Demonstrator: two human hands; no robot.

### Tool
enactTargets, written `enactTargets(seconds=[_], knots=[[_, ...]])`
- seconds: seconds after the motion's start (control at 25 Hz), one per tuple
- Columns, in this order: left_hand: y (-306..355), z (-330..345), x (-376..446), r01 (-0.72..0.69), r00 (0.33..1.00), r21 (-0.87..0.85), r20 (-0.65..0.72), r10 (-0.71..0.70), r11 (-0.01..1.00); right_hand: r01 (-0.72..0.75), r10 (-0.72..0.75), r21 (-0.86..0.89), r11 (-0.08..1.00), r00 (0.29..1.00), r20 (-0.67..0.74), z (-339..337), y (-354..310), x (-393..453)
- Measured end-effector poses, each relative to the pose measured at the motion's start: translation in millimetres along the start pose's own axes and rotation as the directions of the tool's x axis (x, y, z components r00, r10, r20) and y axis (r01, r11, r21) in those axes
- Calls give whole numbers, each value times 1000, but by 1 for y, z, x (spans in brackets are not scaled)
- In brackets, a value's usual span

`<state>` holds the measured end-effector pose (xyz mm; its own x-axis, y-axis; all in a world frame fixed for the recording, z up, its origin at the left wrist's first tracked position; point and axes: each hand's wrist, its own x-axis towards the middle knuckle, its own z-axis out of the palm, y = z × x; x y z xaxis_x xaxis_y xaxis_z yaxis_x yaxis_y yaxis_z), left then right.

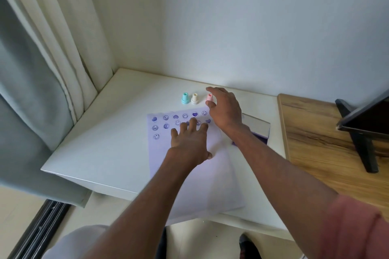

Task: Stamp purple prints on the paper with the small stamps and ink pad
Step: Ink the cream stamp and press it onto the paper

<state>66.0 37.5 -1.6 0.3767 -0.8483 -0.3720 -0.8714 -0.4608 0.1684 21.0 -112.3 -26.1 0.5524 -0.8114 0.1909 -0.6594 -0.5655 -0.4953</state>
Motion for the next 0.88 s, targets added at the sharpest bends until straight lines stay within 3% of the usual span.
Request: enactTargets(seconds=[0.16,0.2,0.28,0.32,0.4,0.44,0.52,0.56,0.64,0.76,0.88], knots=[[4,-6,-5,-8,1000,28,30,7,1000,11,-11,-48,999,1000,-4,-5,-1,6],[7,-10,-6,-26,1000,47,3,26,999,-20,21,24,1000,999,-46,-11,0,2],[12,-17,-7,-53,995,20,-84,54,998,-141,175,337,931,982,-75,-30,-1,-13],[15,-20,-7,-60,990,-45,-128,54,997,-228,284,540,810,958,-22,-44,-2,-25],[22,-24,-8,-79,982,-260,-186,30,962,-410,437,793,450,876,205,-78,-4,-55],[26,-26,-8,-96,981,-413,-196,14,906,-472,450,825,311,838,310,-93,-2,-72],[34,-33,-9,-146,983,-740,-186,10,656,-554,422,827,93,774,472,-115,7,-103],[39,-37,-11,-169,983,-837,-184,22,521,-588,395,809,-9,741,543,-120,11,-112],[49,-42,-13,-216,976,-913,-216,40,347,-611,380,773,-168,684,623,-123,18,-118],[52,-32,-10,-240,971,-956,-231,67,168,-597,383,767,-237,667,638,-123,18,-113],[54,-25,-1,-239,968,-961,-225,108,136,-599,366,760,-252,669,648,-121,19,-105]])
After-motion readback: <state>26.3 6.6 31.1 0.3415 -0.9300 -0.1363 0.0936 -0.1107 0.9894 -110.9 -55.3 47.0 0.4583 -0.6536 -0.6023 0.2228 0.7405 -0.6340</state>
